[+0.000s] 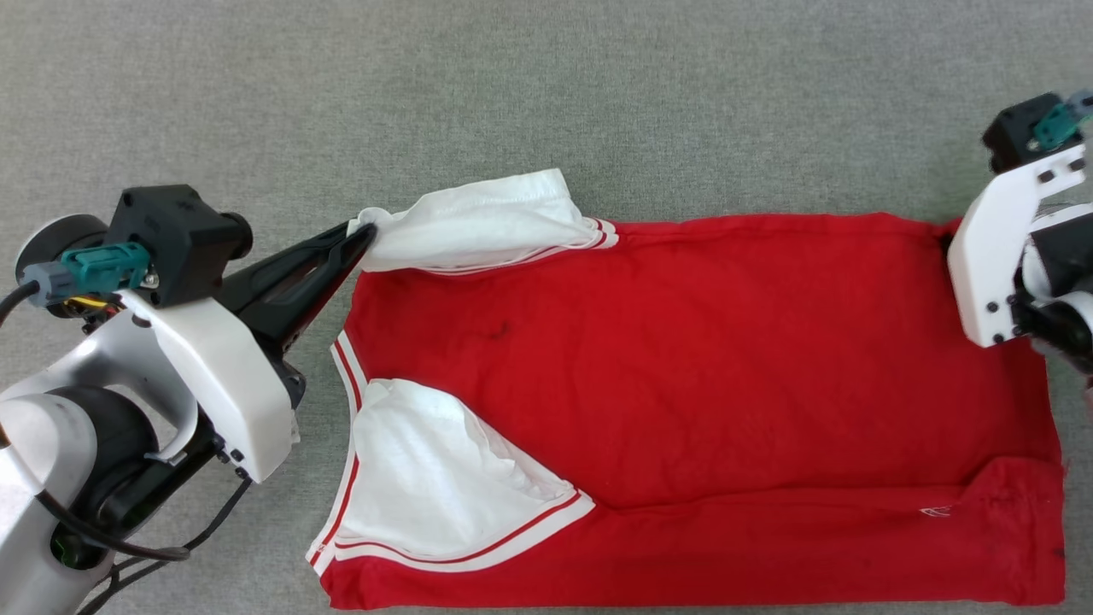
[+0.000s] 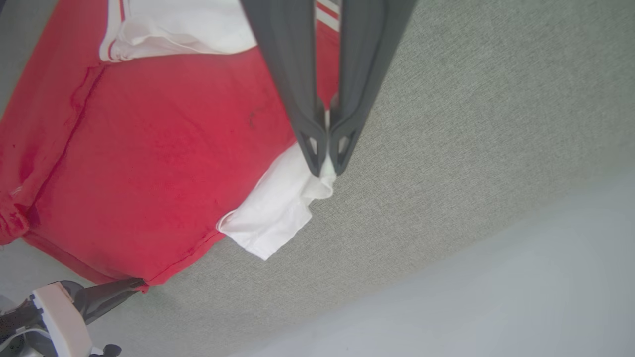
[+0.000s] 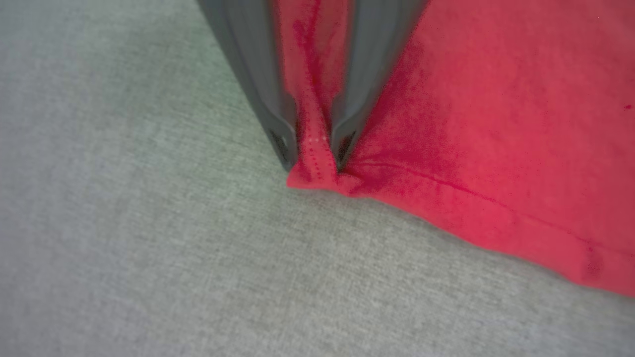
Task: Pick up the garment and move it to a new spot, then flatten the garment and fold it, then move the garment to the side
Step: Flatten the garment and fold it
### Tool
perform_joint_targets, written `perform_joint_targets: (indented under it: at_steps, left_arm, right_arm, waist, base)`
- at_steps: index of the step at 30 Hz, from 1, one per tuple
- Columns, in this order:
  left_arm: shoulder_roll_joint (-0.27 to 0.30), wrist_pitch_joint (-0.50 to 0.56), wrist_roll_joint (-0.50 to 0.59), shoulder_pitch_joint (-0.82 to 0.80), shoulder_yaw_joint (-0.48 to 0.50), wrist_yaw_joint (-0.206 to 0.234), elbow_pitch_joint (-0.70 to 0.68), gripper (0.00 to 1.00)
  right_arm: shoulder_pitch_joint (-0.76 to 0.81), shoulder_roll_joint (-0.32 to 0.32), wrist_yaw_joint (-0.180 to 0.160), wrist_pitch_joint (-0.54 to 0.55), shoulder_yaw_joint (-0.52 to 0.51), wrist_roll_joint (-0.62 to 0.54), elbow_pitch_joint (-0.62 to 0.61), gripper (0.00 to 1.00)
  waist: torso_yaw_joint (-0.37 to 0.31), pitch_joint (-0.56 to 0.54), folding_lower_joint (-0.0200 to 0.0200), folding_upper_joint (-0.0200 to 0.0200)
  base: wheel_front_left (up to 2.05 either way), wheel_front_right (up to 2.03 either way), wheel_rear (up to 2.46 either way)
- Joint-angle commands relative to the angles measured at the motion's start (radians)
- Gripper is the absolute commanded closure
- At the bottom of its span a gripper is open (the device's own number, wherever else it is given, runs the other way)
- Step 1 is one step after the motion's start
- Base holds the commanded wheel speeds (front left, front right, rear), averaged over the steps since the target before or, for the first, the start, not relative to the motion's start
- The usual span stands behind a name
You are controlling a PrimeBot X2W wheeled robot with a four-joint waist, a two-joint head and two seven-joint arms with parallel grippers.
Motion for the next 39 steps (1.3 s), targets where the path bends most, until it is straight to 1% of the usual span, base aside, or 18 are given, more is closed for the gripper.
perform_joint_targets:
  at_steps: [1,5,10,12,19,25,32,36,39]
  left_arm:
    - [-0.004,-0.009,0.004,0.017,-0.003,0.002,0.01,1.0]
    - [-0.006,-0.026,0.001,0.028,0.0,0.006,0.037,1.0]
    - [-0.014,-0.046,-0.019,0.068,0.004,0.023,0.067,1.0]
    - [-0.012,-0.06,-0.028,0.105,0.007,0.035,0.074,1.0]
    - [-0.001,-0.074,-0.055,0.205,0.002,0.071,0.043,1.0]
    - [0.011,-0.079,-0.07,0.311,-0.01,0.118,0.0,1.0]
    - [0.024,-0.099,-0.087,0.434,-0.029,0.153,-0.013,1.0]
    - [0.027,-0.101,-0.096,0.48,-0.043,0.159,-0.005,1.0]
    - [0.03,-0.103,-0.099,0.513,-0.061,0.149,0.014,1.0]
  right_arm:
    - [0.073,0.032,0.008,0.0,0.033,0.01,0.056,1.0]
    - [0.056,0.029,0.008,-0.059,0.011,0.013,0.064,1.0]
    - [0.052,0.029,0.006,-0.134,-0.009,0.032,0.057,1.0]
    - [0.068,0.03,0.006,-0.171,-0.023,0.056,0.042,1.0]
    - [0.179,-0.001,0.006,-0.253,-0.071,0.083,-0.04,1.0]
    - [0.345,-0.011,0.006,-0.264,-0.165,0.091,-0.157,1.0]
    - [0.562,0.023,0.006,-0.238,-0.277,0.085,-0.306,1.0]
    - [0.64,0.044,0.006,-0.218,-0.3,0.089,-0.356,1.0]
    - [0.693,0.051,0.006,-0.197,-0.319,0.08,-0.383,1.0]
  waist:
    - [-0.003,-0.014,0.0001,0.0]
    - [-0.012,-0.053,0.0001,0.0]
    - [-0.028,-0.122,0.0001,0.0]
    - [-0.037,-0.17,0.0001,0.0]
    - [-0.03,-0.263,0.0001,0.0]
    - [-0.012,-0.311,0.0001,0.0]
    - [-0.003,-0.33,0.0001,0.0]
    - [-0.002,-0.327,0.0001,0.0]
    - [-0.007,-0.318,0.0001,0.0]
  base:
    - [0.0,0.0,0.0]
    - [0.0,0.0,0.0]
    - [0.0,0.0,0.0]
    - [0.0,0.0,0.0]
    - [0.0,0.0,0.0]
    - [0.0,0.0,0.0]
    - [0.0,0.0,0.0]
    - [0.0,0.0,0.0]
    - [0.0,0.0,0.0]
